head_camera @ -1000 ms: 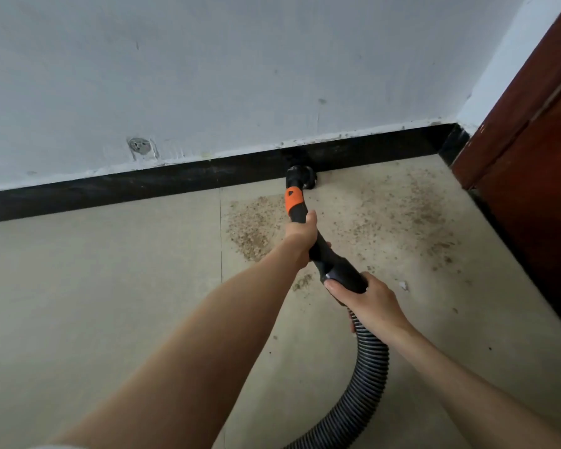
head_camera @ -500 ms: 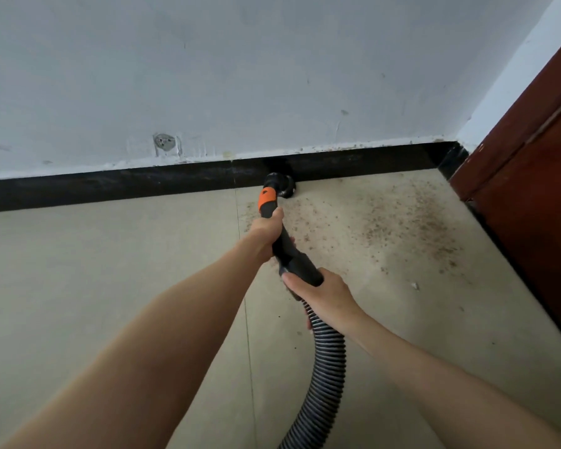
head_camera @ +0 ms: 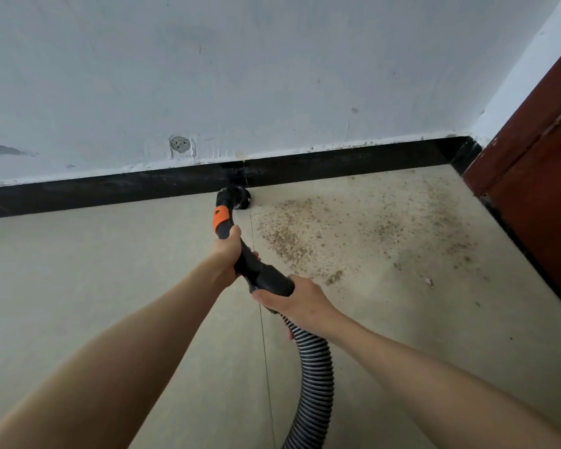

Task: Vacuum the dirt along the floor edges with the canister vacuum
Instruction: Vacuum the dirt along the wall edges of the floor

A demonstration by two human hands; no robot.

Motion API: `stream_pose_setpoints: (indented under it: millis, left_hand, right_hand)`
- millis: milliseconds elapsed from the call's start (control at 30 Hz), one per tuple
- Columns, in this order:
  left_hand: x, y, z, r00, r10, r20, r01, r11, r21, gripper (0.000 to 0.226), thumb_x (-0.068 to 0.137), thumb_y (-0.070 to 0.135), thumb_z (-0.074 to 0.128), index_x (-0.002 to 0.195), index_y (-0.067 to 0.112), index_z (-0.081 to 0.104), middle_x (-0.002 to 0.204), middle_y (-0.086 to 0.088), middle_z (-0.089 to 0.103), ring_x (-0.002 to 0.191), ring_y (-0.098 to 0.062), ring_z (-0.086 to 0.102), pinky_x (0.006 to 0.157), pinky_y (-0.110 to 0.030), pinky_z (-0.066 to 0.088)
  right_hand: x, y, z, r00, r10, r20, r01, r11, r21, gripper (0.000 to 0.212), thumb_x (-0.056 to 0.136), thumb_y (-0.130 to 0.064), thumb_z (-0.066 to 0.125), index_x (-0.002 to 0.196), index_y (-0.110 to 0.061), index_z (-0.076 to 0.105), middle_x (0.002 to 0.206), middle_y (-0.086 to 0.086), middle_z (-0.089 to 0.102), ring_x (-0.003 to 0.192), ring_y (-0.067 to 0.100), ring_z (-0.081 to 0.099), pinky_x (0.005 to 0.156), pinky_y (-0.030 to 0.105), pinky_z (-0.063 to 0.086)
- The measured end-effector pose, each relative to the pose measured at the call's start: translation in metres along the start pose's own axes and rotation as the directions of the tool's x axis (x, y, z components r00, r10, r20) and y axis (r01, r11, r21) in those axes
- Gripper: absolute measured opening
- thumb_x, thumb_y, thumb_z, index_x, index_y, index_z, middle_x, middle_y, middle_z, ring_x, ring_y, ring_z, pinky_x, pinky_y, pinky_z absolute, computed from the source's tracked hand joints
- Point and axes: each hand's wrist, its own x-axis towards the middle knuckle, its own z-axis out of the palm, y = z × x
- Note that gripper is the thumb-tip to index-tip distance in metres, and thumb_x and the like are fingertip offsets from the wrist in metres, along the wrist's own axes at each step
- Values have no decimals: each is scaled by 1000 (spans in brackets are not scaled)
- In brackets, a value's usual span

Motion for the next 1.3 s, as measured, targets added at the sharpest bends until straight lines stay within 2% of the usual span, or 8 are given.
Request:
stream_pose_setpoints:
  millis: [267, 400, 567, 700, 867, 1100, 1200, 1300]
  left_hand:
    - [-13, -16, 47, 997, -8, 73, 3, 998, 67, 31, 98, 36, 46, 113, 10, 36, 83, -11, 54, 57, -22, 61, 44, -30, 49]
    - [-18, -18, 69, 993, -18, 117, 9, 997, 82, 34, 98, 36, 46, 115, 8, 38, 82, -11, 54, 61, -23, 60, 53, -33, 53]
    - [-22, -18, 99, 986, -22, 167, 2, 993, 120, 38, 98, 36, 46, 120, 6, 39, 82, -10, 54, 55, -21, 59, 41, -27, 49]
    - [-26, -21, 127, 975, -11, 222, -28, 984, 174, 47, 98, 36, 46, 132, 5, 35, 84, -10, 54, 53, -21, 60, 46, -29, 51]
    - [-33, -27, 159, 958, -9, 287, -65, 967, 246, 44, 99, 37, 45, 129, 6, 35, 85, -10, 52, 51, -21, 60, 48, -31, 53]
    - [-20, -20, 146, 963, 18, 270, -85, 967, 240, 40, 98, 36, 46, 121, 5, 38, 80, -11, 53, 53, -22, 59, 53, -34, 54]
    - [-6, -7, 118, 979, 57, 198, -100, 972, 213, 39, 98, 35, 48, 117, 2, 41, 78, -10, 54, 56, -23, 60, 53, -33, 53]
    - [3, 4, 83, 988, 108, 111, -127, 974, 187, 37, 96, 31, 51, 116, 1, 43, 79, -11, 53, 69, -29, 61, 68, -41, 56]
  right_hand:
    - [-23, 24, -36, 996, 60, -59, -57, 997, 43, 42, 75, -53, 75, 83, -16, 57, 54, -7, 60, 38, 16, 58, 40, 20, 42]
    - [-28, 32, -51, 991, 81, -109, -78, 996, 33, 41, 75, -54, 74, 84, -17, 59, 64, -3, 62, 41, 13, 59, 44, 20, 44]
    - [-33, 43, -70, 981, 114, -157, -98, 990, 105, 41, 76, -52, 75, 84, -15, 59, 56, -2, 61, 39, 18, 59, 41, 22, 45]
    - [-36, 55, -84, 958, 141, -248, -115, 986, 118, 43, 76, -54, 72, 84, -14, 59, 62, 2, 62, 39, 16, 59, 41, 22, 45]
    - [-39, 75, -94, 932, 171, -319, -112, 975, 193, 41, 80, -48, 72, 83, -10, 57, 59, 6, 61, 36, 20, 57, 38, 22, 41]
    - [-20, 68, -83, 952, 161, -262, -99, 968, 232, 40, 80, -47, 73, 86, -10, 59, 61, 5, 61, 38, 18, 58, 39, 23, 44]
    - [-3, 50, -68, 973, 128, -193, -89, 976, 197, 41, 78, -52, 73, 87, -13, 61, 71, 6, 64, 52, 20, 62, 49, 27, 48]
    - [9, 32, -44, 992, 88, -96, -69, 980, 188, 40, 79, -52, 73, 77, -14, 61, 61, 1, 61, 47, 17, 60, 47, 26, 48]
